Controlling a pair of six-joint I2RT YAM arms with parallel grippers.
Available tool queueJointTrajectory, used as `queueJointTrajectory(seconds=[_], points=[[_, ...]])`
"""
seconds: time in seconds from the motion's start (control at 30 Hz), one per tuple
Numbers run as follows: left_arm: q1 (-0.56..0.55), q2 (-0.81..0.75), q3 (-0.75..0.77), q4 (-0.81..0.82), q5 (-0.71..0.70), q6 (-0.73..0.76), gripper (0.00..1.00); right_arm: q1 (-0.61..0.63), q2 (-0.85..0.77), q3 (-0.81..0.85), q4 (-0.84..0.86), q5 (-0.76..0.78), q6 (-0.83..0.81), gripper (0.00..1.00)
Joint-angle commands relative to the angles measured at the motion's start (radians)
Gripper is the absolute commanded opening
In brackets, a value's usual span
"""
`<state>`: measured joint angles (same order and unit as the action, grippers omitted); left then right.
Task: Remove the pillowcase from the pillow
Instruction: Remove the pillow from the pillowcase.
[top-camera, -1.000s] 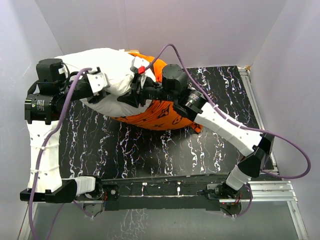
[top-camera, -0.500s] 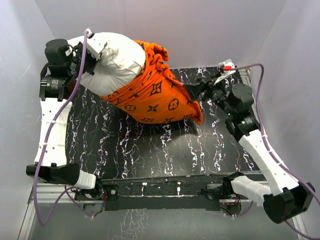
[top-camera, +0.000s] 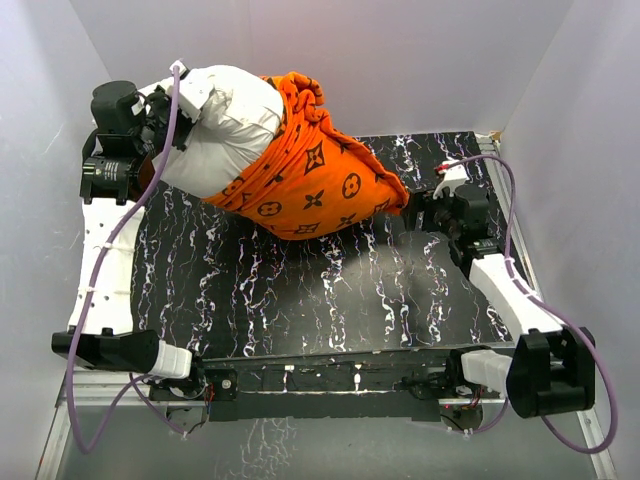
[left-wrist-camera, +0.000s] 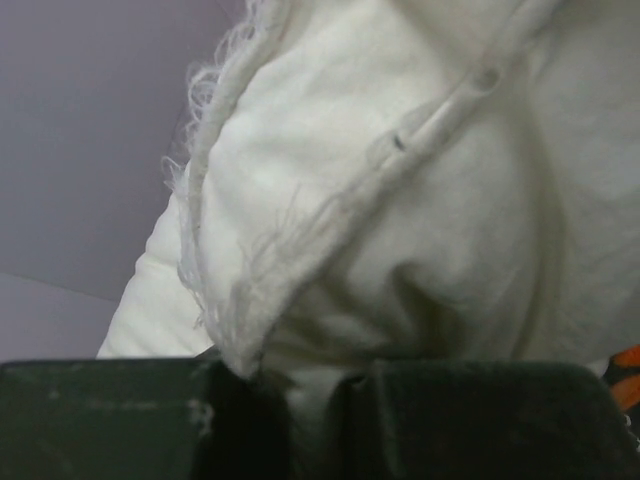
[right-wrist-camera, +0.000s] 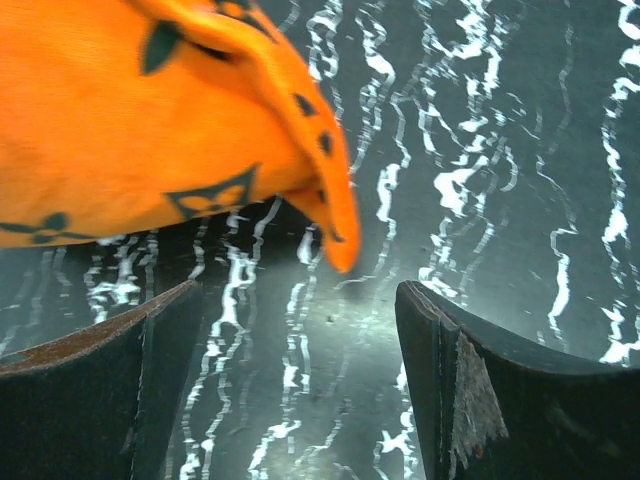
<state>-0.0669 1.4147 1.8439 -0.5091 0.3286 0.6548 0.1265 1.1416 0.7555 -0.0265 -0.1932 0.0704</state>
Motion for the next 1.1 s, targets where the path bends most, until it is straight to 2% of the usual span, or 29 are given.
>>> queueJointTrajectory(seconds=[0.0, 0.27, 0.5, 0.57, 0.67, 0.7, 0.73, 0.87, 1.07], points=[[0.004, -0.043, -0.014, 0.025, -0.011, 0.068, 0.00, -0.037, 0.090, 0.070, 0.046, -0.043, -0.124, 0.80], [0.004, -0.102, -0.067, 0.017, -0.016, 0.196, 0.00, -0.037, 0.341, 0.203, 0.050, -0.205, -0.238, 0.80], [0.004, -0.098, -0.050, 0.010, -0.010, 0.205, 0.00, -0.036, 0.483, 0.278, 0.126, -0.209, -0.276, 0.72], [0.004, -0.096, -0.046, 0.016, -0.015, 0.206, 0.00, -0.033, 0.510, 0.290, 0.165, -0.231, -0.264, 0.63], [0.005, -0.087, -0.022, 0.037, -0.035, 0.206, 0.00, -0.024, 0.510, 0.275, 0.227, -0.254, -0.222, 0.29], [0.006, -0.084, -0.004, 0.052, -0.043, 0.207, 0.00, -0.024, 0.497, 0.257, 0.259, -0.248, -0.195, 0.13], [0.006, -0.079, 0.013, 0.069, -0.054, 0.208, 0.00, -0.025, 0.482, 0.234, 0.294, -0.235, -0.162, 0.08], [0.006, -0.051, 0.129, 0.146, -0.107, 0.217, 0.00, -0.037, 0.373, 0.147, 0.397, -0.152, -0.040, 0.08], [0.006, 0.022, 0.302, 0.283, -0.208, 0.325, 0.00, -0.119, 0.236, 0.174, 0.305, 0.064, 0.218, 0.08]])
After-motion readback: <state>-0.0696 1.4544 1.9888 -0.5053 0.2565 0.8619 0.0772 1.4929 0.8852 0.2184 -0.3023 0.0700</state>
